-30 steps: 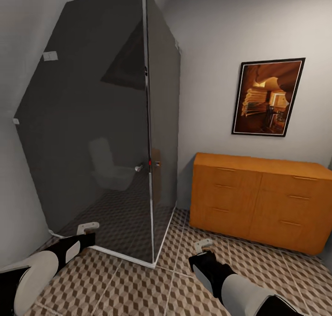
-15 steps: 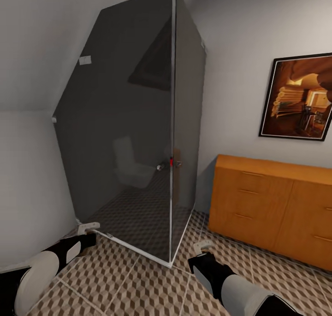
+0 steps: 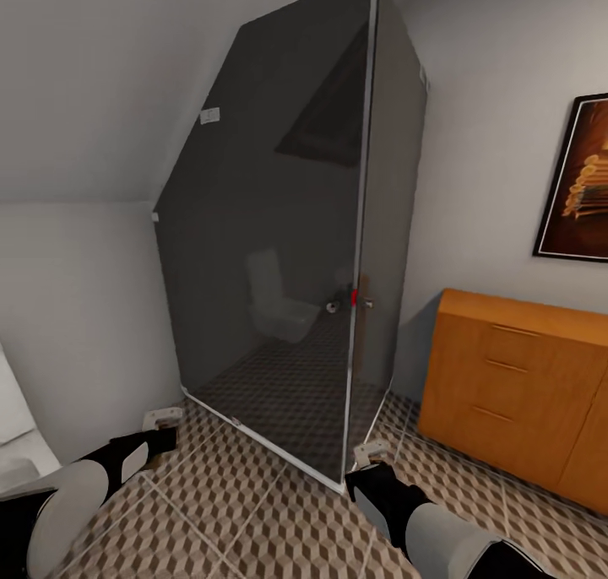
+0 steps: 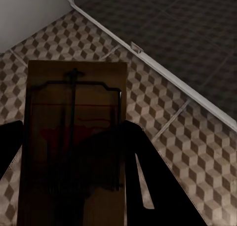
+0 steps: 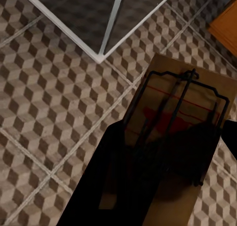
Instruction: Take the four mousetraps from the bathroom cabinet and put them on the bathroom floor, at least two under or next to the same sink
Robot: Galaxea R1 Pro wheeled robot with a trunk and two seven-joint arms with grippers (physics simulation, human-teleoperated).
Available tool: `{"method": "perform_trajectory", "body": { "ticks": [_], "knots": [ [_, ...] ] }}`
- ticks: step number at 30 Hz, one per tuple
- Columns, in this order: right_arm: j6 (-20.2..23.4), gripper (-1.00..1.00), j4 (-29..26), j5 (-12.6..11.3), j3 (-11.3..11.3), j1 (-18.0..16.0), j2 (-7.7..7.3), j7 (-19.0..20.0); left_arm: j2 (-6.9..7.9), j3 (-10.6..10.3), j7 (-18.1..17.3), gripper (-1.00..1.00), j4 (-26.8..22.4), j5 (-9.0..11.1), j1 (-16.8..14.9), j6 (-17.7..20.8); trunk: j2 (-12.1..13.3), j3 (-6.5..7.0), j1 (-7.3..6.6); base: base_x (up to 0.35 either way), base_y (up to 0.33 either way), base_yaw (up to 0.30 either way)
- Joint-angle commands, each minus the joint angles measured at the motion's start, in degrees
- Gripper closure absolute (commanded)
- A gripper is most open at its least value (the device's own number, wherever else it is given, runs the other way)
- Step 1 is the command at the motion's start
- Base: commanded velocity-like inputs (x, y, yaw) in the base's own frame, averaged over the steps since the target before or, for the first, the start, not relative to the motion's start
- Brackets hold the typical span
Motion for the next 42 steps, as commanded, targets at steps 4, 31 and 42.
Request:
{"method": "perform_trajectory", "body": {
  "ticks": [4, 31, 42],
  "knots": [
    [0.35, 1.00, -0.12, -0.45, 0.49, -0.05, -0.03, -0.34, 0.01, 0.39, -0.21, 1.00, -0.03, -0.14, -0.04, 0.25, -0.04, -0.07, 0.00, 0.000, 0.000, 0.193],
    [0.29, 1.00, -0.12, -0.43, 0.45, -0.02, -0.03, -0.86, 0.10, 0.40, -0.21, 1.00, -0.03, -0.05, -0.04, 0.28, -0.04, -0.07, 0.00, 0.000, 0.000, 0.215],
    [0.26, 1.00, -0.12, -0.41, 0.45, -0.06, -0.03, -0.97, 0.10, 0.41, -0.21, 1.00, -0.03, -0.05, -0.04, 0.25, -0.04, -0.07, 0.00, 0.000, 0.000, 0.300]
  ]
}}
